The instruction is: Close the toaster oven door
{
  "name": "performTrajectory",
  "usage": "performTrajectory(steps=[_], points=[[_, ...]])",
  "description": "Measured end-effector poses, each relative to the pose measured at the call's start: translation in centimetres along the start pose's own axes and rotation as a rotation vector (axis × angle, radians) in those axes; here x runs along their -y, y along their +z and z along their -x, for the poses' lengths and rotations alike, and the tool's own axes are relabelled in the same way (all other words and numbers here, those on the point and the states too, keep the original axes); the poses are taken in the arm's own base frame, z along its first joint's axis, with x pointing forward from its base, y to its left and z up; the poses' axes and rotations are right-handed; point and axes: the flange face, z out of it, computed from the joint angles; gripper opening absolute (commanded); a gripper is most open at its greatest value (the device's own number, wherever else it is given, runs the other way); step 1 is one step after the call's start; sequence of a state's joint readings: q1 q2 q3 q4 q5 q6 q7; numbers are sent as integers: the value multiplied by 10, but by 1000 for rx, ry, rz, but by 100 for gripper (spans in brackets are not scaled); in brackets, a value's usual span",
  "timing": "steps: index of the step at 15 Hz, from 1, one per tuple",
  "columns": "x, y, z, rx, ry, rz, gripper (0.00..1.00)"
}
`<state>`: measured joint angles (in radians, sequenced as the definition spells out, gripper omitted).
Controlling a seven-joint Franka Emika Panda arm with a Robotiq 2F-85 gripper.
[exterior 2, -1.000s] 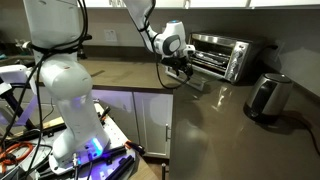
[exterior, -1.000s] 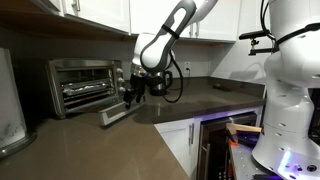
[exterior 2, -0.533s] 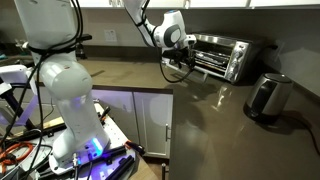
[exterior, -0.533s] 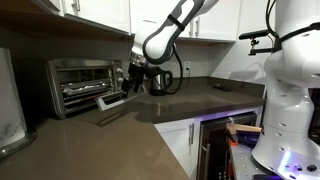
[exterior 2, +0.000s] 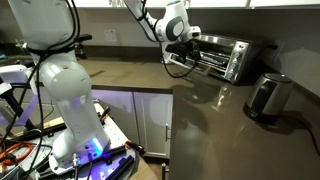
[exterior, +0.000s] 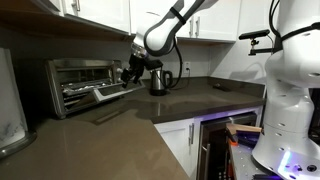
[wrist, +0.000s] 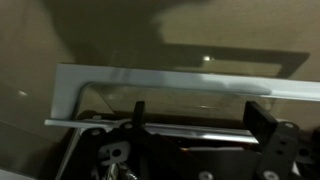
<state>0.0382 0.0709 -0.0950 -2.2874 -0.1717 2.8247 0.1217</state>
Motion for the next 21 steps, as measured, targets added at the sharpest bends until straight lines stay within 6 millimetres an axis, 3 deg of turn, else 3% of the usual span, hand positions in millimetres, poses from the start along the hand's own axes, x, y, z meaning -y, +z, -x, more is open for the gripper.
performTrajectory(steps=[9,21], points=[[-12,5,-3,-11,24,6,100],[-15,-12,-39,-76,19,15,100]])
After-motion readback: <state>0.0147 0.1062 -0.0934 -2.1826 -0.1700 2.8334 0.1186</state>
